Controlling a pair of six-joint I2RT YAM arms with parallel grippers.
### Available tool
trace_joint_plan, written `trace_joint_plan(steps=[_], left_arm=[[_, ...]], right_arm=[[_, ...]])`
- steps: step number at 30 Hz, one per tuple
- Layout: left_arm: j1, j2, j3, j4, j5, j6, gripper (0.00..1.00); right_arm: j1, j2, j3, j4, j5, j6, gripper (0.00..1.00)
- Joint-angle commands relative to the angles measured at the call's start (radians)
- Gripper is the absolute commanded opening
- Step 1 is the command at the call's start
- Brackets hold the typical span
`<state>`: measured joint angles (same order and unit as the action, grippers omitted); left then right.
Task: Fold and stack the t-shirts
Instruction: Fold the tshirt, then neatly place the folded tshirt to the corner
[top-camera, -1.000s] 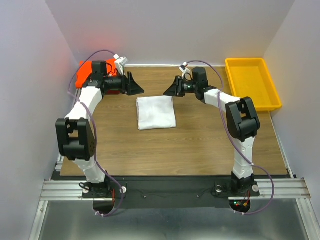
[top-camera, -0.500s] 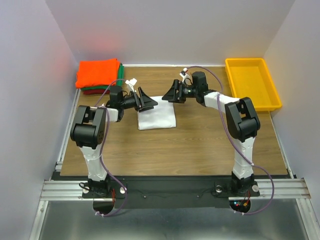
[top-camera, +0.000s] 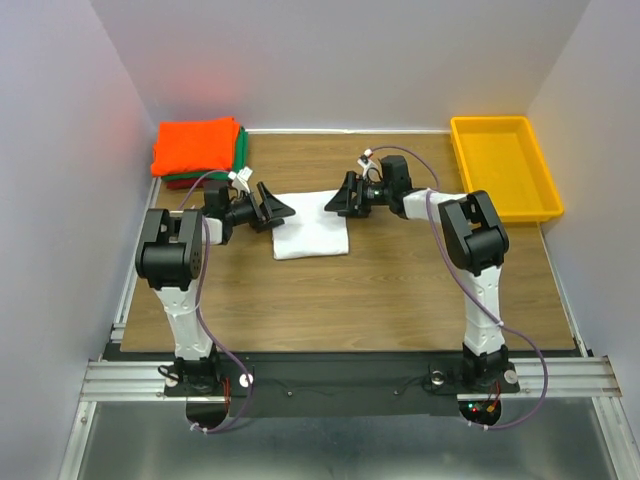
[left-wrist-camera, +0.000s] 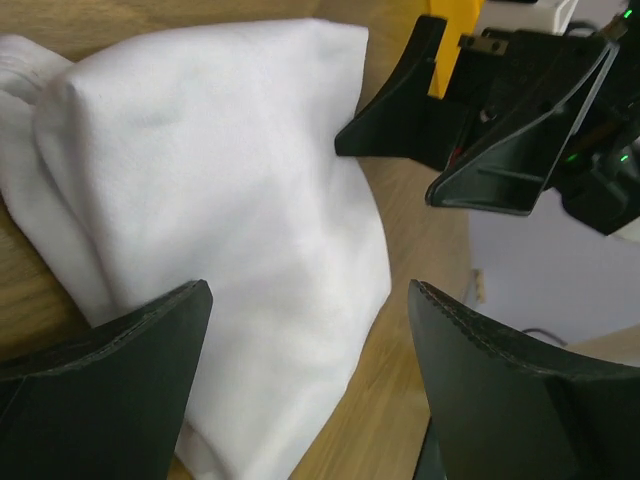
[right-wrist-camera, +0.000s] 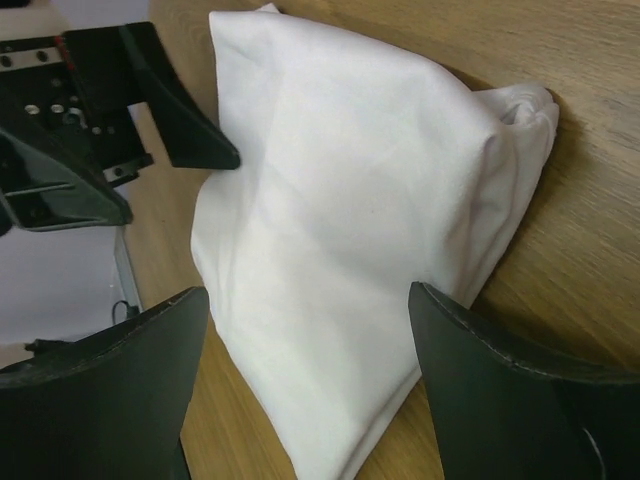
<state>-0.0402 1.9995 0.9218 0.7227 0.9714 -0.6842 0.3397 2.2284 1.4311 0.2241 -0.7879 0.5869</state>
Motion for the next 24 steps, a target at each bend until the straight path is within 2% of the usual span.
trace_joint_plan(steps=[1,4,7,10,14,16,18,20,24], left_arm=[[0.017,-0.193,0.022,-0.213,-0.023,0.286,0.93],[0.026,-0.367,0.060,-0.406,-0.075,0.492,0.93],[0.075,-0.511,0.078,-0.543,-0.170,0.564,0.93],[0.170,-0.614,0.087,-0.591,-0.172,0.554,0.93],[0.298,-0.715,0.091,-0.582,-0.152,0.467,0.93],[0.333,-0.752,0.097,-0.603,-0.219,0.431,0.93],[0.347,-0.763,0.136,-0.681,-0.264,0.463,0.93],[0.347,-0.804,0.135,-0.686,-0.370,0.471,0.93],[0.346,-0.838,0.104,-0.721,-0.453,0.525,0.93]], right_arm=[[-0.015,-0.090,0.005,-0.080,0.058,-0.113,0.86],[0.011,-0.174,0.015,-0.132,0.033,-0.159,0.83],[0.057,-0.255,0.009,-0.192,0.051,-0.241,0.79],[0.134,-0.321,-0.012,-0.256,0.145,-0.393,0.75],[0.274,-0.366,-0.035,-0.337,0.373,-0.635,0.59],[0.344,-0.362,-0.034,-0.347,0.462,-0.705,0.54],[0.387,-0.342,-0.020,-0.354,0.510,-0.737,0.47],[0.451,-0.320,0.012,-0.364,0.588,-0.789,0.42],[0.528,-0.228,0.078,-0.382,0.657,-0.822,0.36]])
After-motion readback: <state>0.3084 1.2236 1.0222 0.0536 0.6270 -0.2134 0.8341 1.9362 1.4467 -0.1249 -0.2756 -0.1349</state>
